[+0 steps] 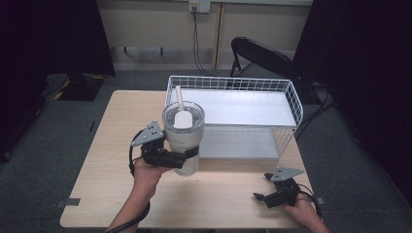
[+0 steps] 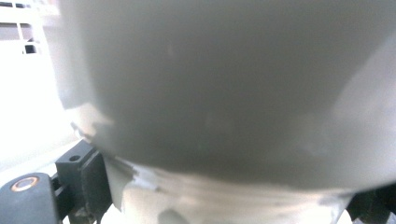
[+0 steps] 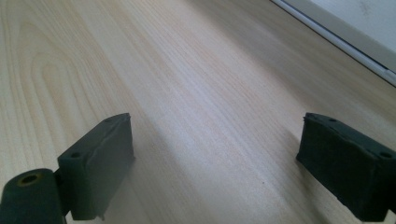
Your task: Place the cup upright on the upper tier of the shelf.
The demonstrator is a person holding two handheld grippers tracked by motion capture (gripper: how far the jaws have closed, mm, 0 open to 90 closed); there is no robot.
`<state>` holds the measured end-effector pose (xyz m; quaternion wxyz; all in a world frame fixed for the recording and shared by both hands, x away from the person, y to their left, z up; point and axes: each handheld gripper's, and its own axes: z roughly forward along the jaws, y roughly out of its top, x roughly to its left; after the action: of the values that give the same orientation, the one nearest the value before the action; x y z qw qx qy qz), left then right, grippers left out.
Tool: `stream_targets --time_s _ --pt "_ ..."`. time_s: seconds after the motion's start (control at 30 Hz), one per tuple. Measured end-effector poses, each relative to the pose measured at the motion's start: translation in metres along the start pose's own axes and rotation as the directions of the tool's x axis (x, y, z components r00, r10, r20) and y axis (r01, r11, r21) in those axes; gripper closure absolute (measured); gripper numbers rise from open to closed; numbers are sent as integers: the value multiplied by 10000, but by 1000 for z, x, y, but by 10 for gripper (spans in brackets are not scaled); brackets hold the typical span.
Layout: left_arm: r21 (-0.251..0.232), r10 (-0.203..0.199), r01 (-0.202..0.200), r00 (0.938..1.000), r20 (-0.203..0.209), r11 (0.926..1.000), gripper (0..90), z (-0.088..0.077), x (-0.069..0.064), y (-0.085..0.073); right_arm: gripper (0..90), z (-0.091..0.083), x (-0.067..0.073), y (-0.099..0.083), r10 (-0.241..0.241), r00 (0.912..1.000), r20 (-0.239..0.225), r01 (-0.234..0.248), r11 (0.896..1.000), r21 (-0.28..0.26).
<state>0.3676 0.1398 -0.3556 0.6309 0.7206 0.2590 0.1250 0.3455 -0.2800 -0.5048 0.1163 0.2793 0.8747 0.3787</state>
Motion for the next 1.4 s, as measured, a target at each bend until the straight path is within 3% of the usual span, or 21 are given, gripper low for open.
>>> stream_targets --time_s 0.47,0.67,0.8,1.4 --pt "74 -105 104 9999 112 9999 90 9 -2 24 96 0 0 0 -11 10000 -9 11 10000 4" --pt "215 105 -107 9999 127 9997 90 11 -2 32 96 0 0 0 -12 10000 -10 12 10000 4" --pt "77 -51 49 9998 212 10000 91 13 -3 39 96 0 0 0 -8 10000 -11 8 10000 4" --pt "-35 38 -37 9994 334 10000 91 22 -4 73 96 0 0 0 -14 10000 -15 14 10000 -2"
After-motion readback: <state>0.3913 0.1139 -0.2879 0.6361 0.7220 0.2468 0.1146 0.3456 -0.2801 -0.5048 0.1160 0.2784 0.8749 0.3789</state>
